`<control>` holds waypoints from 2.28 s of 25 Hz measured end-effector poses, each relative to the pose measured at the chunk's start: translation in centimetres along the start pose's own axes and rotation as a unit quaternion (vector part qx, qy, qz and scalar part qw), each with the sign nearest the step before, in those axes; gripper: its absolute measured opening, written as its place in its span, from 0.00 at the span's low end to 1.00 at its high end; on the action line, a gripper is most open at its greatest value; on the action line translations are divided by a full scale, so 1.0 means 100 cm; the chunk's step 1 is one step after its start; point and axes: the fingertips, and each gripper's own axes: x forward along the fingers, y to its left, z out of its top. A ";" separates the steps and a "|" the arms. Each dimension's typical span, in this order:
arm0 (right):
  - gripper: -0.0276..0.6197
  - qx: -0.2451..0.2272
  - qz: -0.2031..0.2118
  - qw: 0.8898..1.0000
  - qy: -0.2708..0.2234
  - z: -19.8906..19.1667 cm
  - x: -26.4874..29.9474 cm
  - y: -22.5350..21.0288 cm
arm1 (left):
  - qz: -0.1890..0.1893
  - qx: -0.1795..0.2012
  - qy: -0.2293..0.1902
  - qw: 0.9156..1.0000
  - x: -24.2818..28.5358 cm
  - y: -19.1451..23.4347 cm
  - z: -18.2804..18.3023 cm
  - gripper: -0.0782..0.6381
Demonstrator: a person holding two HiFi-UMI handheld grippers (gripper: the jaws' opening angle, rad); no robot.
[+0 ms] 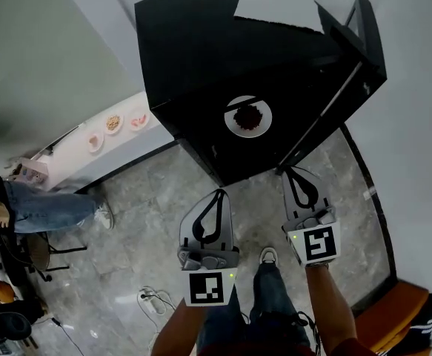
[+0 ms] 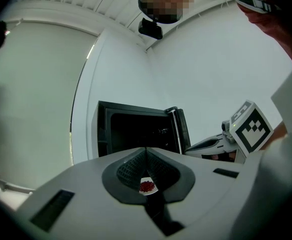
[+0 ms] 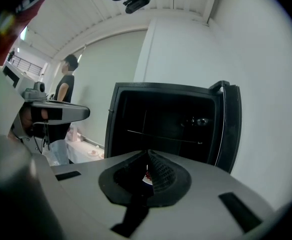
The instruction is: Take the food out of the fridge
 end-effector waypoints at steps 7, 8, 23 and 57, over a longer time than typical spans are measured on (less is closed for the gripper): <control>0.08 0.013 -0.016 1.000 -0.017 -0.054 0.020 -0.005 | -0.015 0.030 0.001 0.999 0.016 -0.006 -0.057 0.13; 0.08 0.013 -0.018 0.999 -0.026 -0.060 0.024 -0.005 | -0.013 0.032 -0.004 0.999 0.019 -0.005 -0.064 0.13; 0.08 0.021 -0.028 0.999 -0.030 -0.132 0.059 -0.002 | 0.010 0.042 -0.010 0.999 0.059 -0.003 -0.159 0.13; 0.20 0.439 0.009 0.897 -0.043 -0.181 0.125 -0.023 | 0.025 0.031 -0.020 0.999 0.068 0.014 -0.159 0.13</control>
